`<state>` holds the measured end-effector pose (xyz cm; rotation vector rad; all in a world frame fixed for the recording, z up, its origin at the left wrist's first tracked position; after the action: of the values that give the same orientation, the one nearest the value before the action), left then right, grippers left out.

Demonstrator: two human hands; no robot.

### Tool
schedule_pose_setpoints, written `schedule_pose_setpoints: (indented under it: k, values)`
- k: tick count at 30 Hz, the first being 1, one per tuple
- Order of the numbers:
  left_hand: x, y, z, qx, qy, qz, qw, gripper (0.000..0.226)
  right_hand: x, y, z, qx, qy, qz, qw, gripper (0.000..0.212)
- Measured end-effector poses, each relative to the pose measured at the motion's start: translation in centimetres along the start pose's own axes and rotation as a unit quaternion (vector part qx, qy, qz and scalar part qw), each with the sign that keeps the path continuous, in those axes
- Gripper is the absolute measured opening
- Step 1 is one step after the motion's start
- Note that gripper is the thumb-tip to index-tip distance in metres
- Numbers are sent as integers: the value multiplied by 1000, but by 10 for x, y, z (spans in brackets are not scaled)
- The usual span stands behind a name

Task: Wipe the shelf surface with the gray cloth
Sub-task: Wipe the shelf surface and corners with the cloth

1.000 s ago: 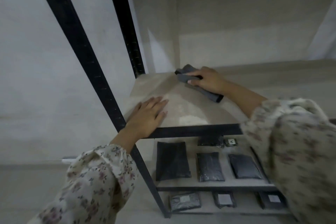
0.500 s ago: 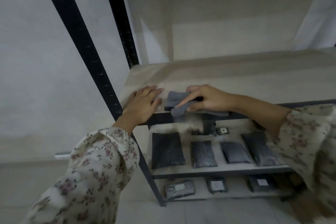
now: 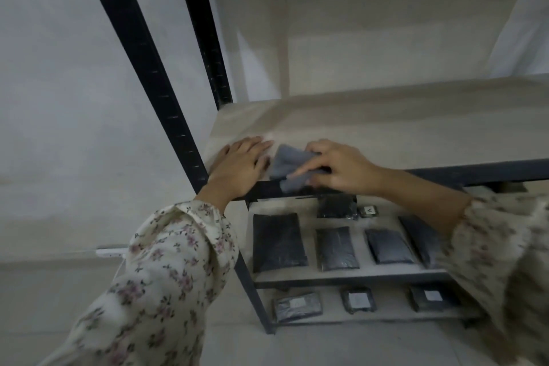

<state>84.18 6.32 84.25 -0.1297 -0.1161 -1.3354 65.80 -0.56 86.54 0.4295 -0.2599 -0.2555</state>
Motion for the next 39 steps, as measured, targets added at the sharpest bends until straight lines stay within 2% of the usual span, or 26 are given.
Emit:
schedule_pose_setpoints:
  k: [2,3,5,6,7,9,11,13,15,18,19,22,24,26,30,32,35,37,39]
  values:
    - [0,0,0,-3,12,2,1000,46,-11,6,6,108,45,3,993,27]
    - [-1,0,0,-6,16,4,1000,46,-8,4,15,168,22,-16,985,28]
    - [0,-1,1,-10,17,7,1000,46,9,-12,38,230,-107,-75,964,31]
    - [1,-1,1,-12,17,8,1000,46,19,-22,45,218,-157,-107,957,32]
    - [1,-1,0,-14,17,9,1000,45,30,-31,45,178,-173,-142,958,32]
    - [1,0,0,-13,19,12,1000,45,43,-42,30,27,-138,-199,970,30]
    - [1,0,0,-11,18,12,1000,45,44,-33,14,-77,-108,-186,974,31]
    - [1,-1,2,-9,14,11,1000,45,34,-10,5,-75,-95,-131,984,30]
    - [-1,-2,4,-1,14,8,1000,46,22,5,-1,-38,-68,-84,993,30]
    - [-2,-1,5,-4,25,1,1000,49,12,8,4,114,15,-91,989,30]
    - [-2,-1,5,-15,27,2,1000,48,13,6,11,171,8,-105,980,32]
    - [4,3,4,-63,26,30,997,45,31,-21,39,285,-136,-187,930,37]
    - [9,7,3,-85,17,67,994,44,49,-47,46,236,-182,-244,923,39]
    - [14,10,2,-92,7,97,991,44,70,-69,42,117,-158,-284,938,40]
    - [20,9,0,-77,-12,118,990,45,112,-87,23,-49,-145,-345,926,48]
    - [20,10,-2,-66,-18,121,990,45,134,-81,16,-100,-130,-336,928,41]
    - [19,11,-3,-55,-25,123,991,45,161,-70,4,-74,-111,-274,952,40]
    - [19,11,-4,-51,-32,127,990,46,173,-63,-3,-23,-76,-196,977,40]
    - [18,12,-4,-46,-37,127,990,47,176,-64,5,74,-66,-148,984,35]
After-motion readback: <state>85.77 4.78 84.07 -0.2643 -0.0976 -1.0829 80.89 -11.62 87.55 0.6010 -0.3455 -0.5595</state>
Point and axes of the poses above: each hand's wrist, its own x-axis towards the middle knuckle, its own z-axis out of the back of the hand, y = z × x, the point moved 4 cm from there along x, towards the middle knuckle, and after that the axes turned 6 degrees about x, right-handed, at the moved point
